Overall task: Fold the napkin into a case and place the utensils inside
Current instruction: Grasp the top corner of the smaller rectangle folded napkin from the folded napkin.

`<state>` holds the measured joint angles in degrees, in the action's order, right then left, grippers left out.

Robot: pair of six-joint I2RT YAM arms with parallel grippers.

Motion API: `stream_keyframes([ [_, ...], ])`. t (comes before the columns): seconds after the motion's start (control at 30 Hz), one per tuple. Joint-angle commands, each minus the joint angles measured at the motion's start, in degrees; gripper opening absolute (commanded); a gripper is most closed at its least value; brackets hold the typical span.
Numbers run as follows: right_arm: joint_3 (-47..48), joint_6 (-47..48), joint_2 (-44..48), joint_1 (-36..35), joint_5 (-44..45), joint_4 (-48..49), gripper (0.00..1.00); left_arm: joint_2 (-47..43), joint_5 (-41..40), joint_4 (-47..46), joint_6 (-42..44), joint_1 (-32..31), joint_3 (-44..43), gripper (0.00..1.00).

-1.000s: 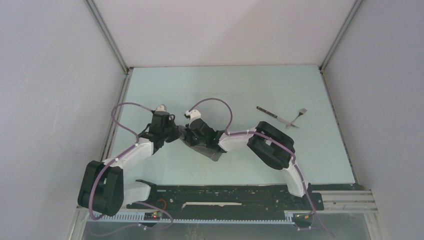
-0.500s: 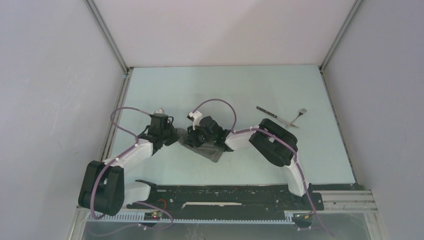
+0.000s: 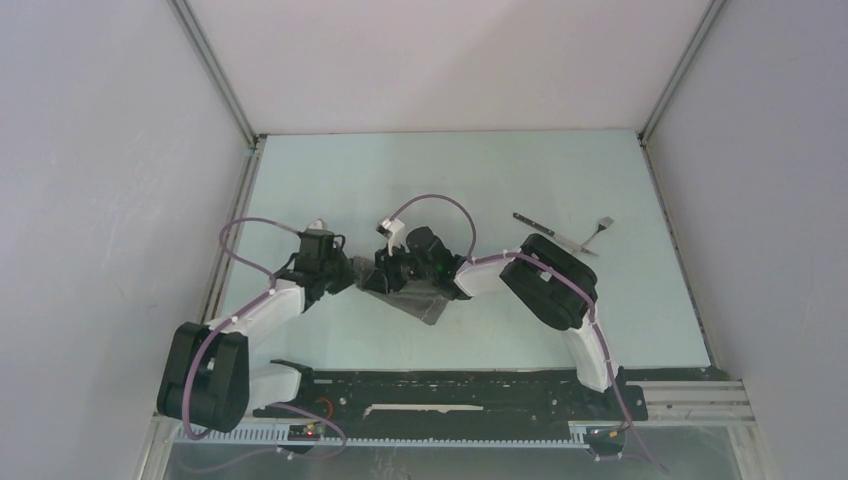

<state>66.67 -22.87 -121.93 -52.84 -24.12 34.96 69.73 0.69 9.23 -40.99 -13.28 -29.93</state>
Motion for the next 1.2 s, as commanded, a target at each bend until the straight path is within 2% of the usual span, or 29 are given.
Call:
stream_keyframes([
  [0.0, 1.2, -1.7, 1.0, 0.4, -0.5, 2.3, 0.39, -1.7, 1.6, -1.2, -0.3, 0.7, 0.7, 0.00],
  [0.33, 5.4, 3.8, -2.5, -2.6, 4.6, -2.1, 0.49, -3.4, 2.2, -0.4, -0.3, 1.1, 0.5, 0.00],
  [0.43, 6.6, 4.8, -3.2, -3.2, 6.4, -3.7, 0.48, -3.6, 2.2, -0.2, -0.2, 1.1, 0.3, 0.00],
  [0.57, 6.6, 4.6, -3.2, -3.2, 9.9, -4.5, 0.40, -4.0, 2.2, 0.0, -0.2, 1.3, 0.4, 0.00],
  [0.67, 7.2, 2.9, -3.7, -2.3, 9.8, -5.4, 0.24, -4.4, 2.3, 0.0, -0.2, 1.4, 0.7, 0.00],
  [0.87, 5.3, -1.6, -3.0, -0.8, 5.8, -1.5, 0.00, -5.5, 2.4, 0.4, 0.5, 1.8, 1.6, 0.00],
  [1.03, 5.7, -10.1, -4.1, 1.1, 2.9, 2.8, 0.00, -6.9, 3.9, -0.2, 1.0, 1.8, 3.0, 0.00],
  [1.17, 10.2, -11.6, -6.9, 0.7, 1.2, -0.2, 0.00, -8.1, 5.3, -0.7, 1.3, 1.8, 3.1, 0.00],
])
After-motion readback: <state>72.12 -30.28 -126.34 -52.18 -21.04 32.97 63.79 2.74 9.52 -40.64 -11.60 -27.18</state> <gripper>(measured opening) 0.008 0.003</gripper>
